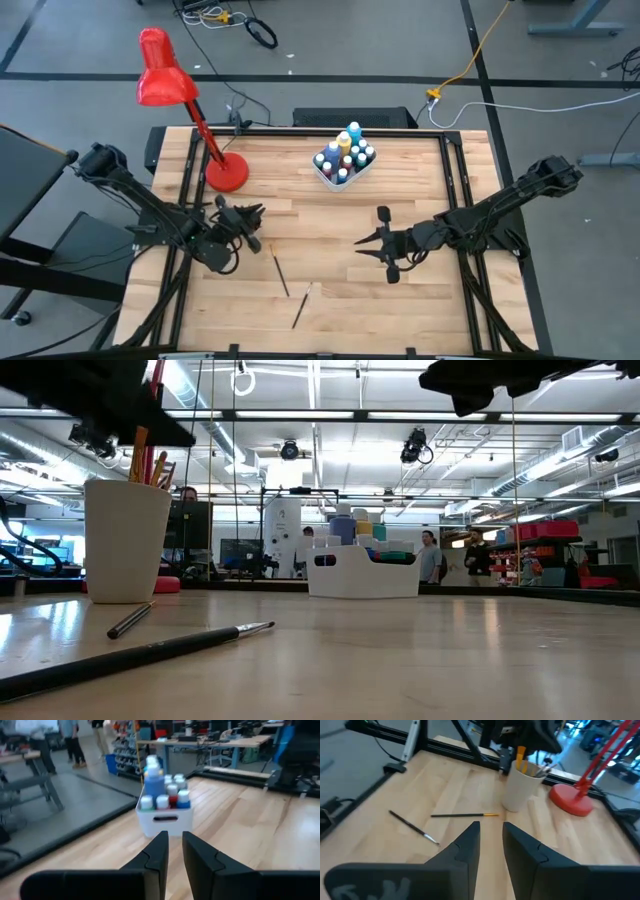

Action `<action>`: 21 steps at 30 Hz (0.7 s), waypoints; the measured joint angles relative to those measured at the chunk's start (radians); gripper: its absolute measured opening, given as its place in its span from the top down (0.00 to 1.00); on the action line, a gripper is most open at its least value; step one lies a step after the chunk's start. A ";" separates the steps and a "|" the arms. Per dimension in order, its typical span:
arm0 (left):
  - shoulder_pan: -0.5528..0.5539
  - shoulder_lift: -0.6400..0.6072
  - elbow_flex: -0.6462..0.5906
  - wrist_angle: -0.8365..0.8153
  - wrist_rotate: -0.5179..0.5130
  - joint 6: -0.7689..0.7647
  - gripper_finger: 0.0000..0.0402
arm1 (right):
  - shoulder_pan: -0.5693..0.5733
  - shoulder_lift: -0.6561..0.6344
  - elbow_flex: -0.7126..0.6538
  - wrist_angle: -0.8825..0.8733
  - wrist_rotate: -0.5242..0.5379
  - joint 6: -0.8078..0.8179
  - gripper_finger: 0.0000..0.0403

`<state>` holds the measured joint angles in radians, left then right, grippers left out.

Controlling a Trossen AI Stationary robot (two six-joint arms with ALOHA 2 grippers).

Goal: Pick & Place Paint Supplies
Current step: Put the silver paint brush into the white cup

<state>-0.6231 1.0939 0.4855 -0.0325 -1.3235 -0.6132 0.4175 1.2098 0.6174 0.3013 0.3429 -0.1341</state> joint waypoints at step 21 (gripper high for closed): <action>0.000 0.000 0.210 0.052 0.148 0.297 0.84 | -0.059 0.381 0.029 0.433 -0.228 -0.007 0.56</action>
<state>-0.6231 1.0939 0.6956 0.0196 -1.1760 -0.3161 0.3583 1.5906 0.6466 0.7346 0.1144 -0.1409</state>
